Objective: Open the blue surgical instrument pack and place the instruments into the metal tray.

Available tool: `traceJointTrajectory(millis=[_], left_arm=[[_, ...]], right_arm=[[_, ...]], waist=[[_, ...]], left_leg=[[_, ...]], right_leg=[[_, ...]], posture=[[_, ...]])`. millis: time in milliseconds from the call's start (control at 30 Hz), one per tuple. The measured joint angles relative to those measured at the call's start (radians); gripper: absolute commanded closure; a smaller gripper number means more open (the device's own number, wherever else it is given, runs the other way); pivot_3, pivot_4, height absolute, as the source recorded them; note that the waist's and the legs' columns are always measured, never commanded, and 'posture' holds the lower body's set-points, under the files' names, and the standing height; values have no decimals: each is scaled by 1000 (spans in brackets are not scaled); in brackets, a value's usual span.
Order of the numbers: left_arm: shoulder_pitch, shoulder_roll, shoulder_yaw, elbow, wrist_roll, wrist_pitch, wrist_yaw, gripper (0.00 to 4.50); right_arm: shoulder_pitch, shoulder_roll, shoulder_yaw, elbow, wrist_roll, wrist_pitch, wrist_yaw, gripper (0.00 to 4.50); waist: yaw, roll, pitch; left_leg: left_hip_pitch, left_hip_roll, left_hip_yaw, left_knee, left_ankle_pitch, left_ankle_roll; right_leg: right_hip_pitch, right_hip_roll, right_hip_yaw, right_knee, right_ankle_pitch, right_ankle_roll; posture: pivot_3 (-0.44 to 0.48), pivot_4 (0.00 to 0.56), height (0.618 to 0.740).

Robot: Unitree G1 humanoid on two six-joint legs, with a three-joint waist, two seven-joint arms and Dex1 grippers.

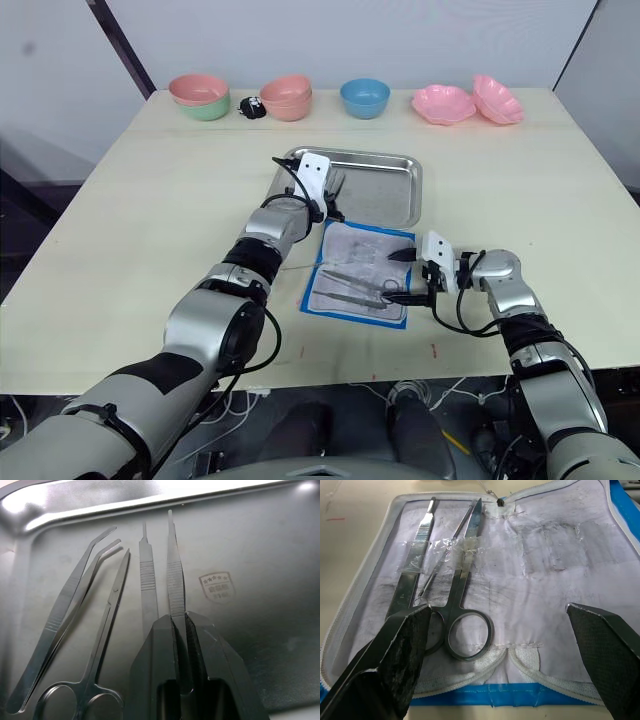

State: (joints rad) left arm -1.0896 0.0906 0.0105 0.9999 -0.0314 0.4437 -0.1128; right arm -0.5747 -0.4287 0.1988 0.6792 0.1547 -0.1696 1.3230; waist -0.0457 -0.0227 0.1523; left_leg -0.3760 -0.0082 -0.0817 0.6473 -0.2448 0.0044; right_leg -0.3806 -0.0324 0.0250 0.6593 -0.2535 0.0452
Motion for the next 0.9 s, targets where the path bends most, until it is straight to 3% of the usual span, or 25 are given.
traceJointTrajectory(millis=[33,533,767,900], left_arm=[[0,-1,0,1,1,-1,2,2628],[0,7,-8,-52,12,-42,-45,2628],[113,67,-10,-363,-29,-41,-196,2628],[250,91,-13,-617,-102,17,-321,2628]], right_arm=[[0,0,0,0,0,0,0,0],[-1,4,0,6,0,-9,0,0],[-3,14,0,9,-2,-9,-3,0],[-2,17,0,11,-6,-12,-5,0]], waist=[[0,0,0],[-1,0,0],[-6,0,0],[-6,0,0]], left_leg=[[0,0,0,0,0,0],[0,0,0,0,0,0],[6,1,2,-8,2,-4],[9,1,3,-11,3,-5]], right_leg=[[0,0,0,0,0,0],[0,0,0,0,0,0],[2,0,3,-1,0,-1],[4,0,4,-1,0,-1]], posture=[[0,150,740],[0,150,740],[0,150,740],[0,150,740]])
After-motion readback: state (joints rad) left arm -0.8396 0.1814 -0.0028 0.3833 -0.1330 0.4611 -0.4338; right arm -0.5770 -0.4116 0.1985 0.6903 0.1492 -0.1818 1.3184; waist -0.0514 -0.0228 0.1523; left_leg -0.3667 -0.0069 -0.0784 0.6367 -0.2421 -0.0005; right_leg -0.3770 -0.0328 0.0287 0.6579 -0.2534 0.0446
